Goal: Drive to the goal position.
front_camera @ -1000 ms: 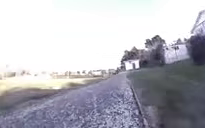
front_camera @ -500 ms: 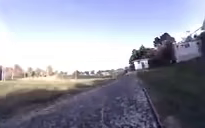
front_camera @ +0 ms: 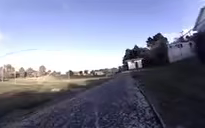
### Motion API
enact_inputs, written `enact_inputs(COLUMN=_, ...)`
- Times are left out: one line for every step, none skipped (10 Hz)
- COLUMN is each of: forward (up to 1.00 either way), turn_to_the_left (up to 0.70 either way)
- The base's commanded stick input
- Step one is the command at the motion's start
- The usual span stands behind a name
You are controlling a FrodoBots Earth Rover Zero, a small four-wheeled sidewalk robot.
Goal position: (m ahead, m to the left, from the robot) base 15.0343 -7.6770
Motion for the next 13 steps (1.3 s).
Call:
enact_inputs(forward=0.50, turn_to_the_left=0.00)
enact_inputs(forward=0.50, turn_to_the_left=0.00)
enact_inputs(forward=0.50, turn_to_the_left=0.00)
enact_inputs(forward=0.50, turn_to_the_left=0.00)
enact_inputs(forward=0.50, turn_to_the_left=0.00)
enact_inputs(forward=0.50, turn_to_the_left=0.00)
enact_inputs(forward=0.50, turn_to_the_left=0.12)
enact_inputs(forward=0.50, turn_to_the_left=0.46)
enact_inputs(forward=0.50, turn_to_the_left=0.50)
enact_inputs(forward=0.50, turn_to_the_left=0.23)
enact_inputs(forward=0.50, turn_to_the_left=0.07)
enact_inputs(forward=0.50, turn_to_the_left=0.00)
enact_inputs(forward=0.50, turn_to_the_left=0.00)
